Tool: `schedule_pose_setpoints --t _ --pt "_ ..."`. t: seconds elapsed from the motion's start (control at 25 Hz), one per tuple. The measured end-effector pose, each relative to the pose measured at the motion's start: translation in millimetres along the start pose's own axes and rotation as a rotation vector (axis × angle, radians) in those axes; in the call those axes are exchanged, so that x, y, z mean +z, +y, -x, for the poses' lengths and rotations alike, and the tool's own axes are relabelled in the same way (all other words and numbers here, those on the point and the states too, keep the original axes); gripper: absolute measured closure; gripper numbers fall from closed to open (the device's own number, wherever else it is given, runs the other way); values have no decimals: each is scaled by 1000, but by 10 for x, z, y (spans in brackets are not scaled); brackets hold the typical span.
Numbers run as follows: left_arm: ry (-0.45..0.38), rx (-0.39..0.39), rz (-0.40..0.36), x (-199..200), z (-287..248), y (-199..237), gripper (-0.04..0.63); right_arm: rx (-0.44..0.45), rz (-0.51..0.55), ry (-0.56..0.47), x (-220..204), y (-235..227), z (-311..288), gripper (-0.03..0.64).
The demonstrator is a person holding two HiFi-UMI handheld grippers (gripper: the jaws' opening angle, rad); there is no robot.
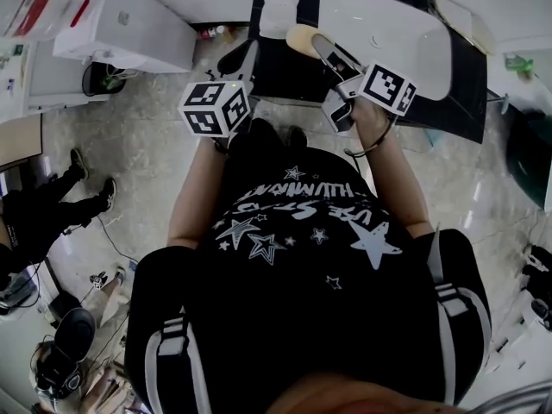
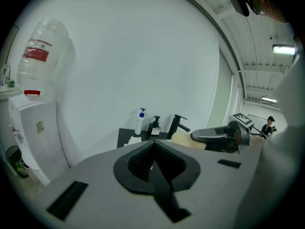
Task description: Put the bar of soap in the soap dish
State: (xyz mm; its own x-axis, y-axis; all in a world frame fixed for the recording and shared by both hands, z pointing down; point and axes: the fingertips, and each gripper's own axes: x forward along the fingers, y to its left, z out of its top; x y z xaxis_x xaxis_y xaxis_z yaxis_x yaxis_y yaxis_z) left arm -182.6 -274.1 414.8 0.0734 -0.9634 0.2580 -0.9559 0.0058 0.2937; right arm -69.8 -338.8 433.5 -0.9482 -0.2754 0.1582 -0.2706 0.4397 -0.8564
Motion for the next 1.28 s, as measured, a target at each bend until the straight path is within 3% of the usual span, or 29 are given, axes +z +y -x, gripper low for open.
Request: schedule_pose_setpoints --t 0.4,0.76,1.12,1.28 --pt "65 -77 -5 65 -463 372 583 -105 113 -24 259 -172 -438 486" --pt "150 -151 -1 35 -893 698 583 -235 268 46 325 -540 -916 486" --pt "205 -193 16 -42 -1162 889 583 -359 597 164 411 -614 -1312 486" --pt "216 -204 11 -42 -1233 956 583 -378 829 249 350 -659 -1475 486"
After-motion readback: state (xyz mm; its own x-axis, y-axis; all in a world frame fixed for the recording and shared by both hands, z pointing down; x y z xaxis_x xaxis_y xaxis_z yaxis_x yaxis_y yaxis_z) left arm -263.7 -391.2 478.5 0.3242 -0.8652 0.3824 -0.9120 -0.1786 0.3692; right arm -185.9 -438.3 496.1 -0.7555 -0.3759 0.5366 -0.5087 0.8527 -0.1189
